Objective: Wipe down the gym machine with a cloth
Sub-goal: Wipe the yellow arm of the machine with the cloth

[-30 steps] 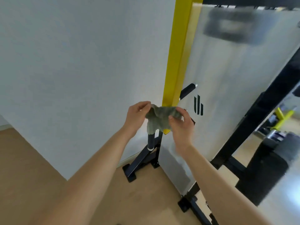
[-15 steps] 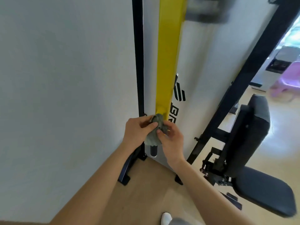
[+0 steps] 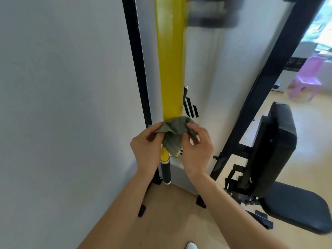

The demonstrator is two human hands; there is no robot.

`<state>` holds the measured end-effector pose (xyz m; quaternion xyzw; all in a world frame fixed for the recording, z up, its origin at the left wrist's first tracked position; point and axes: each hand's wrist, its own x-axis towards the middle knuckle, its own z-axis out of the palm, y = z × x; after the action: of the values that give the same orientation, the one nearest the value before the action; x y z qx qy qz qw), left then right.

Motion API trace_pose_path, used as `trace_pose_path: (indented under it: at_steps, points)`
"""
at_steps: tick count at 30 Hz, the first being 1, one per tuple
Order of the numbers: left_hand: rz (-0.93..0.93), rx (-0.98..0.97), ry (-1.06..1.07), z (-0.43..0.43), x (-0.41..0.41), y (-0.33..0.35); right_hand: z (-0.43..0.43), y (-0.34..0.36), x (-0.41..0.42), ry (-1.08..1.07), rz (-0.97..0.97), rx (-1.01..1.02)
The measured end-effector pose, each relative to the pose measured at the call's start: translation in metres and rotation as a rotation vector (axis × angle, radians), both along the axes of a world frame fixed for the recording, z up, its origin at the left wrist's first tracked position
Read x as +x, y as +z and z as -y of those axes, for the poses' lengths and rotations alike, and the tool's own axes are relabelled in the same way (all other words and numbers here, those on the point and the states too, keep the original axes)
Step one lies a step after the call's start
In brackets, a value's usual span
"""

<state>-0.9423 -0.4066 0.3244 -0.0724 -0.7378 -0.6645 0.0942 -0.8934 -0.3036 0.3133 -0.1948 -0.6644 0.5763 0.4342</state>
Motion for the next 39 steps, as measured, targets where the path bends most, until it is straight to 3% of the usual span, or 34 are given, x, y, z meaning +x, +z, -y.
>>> trace_pose_path:
  at_steps: [9,17,21,25,39]
  points:
    - [-0.085,-0.024,-0.124,-0.005,-0.039,0.028,-0.029,0.013,-0.038,0.320,0.044,0.086]
    - [0.165,-0.339,-0.272,0.010,-0.060,-0.001,-0.030,-0.028,-0.032,0.413,0.172,-0.008]
    - [0.195,-0.183,-0.313,0.012,-0.047,0.003,-0.036,-0.028,-0.029,0.473,0.148,-0.097]
    - [0.117,-0.223,-0.224,0.004,-0.045,0.010,-0.039,-0.018,-0.033,0.506,0.078,-0.187]
    - [-0.089,-0.195,-0.324,0.018,-0.067,0.037,-0.035,0.024,-0.052,0.458,-0.030,-0.069]
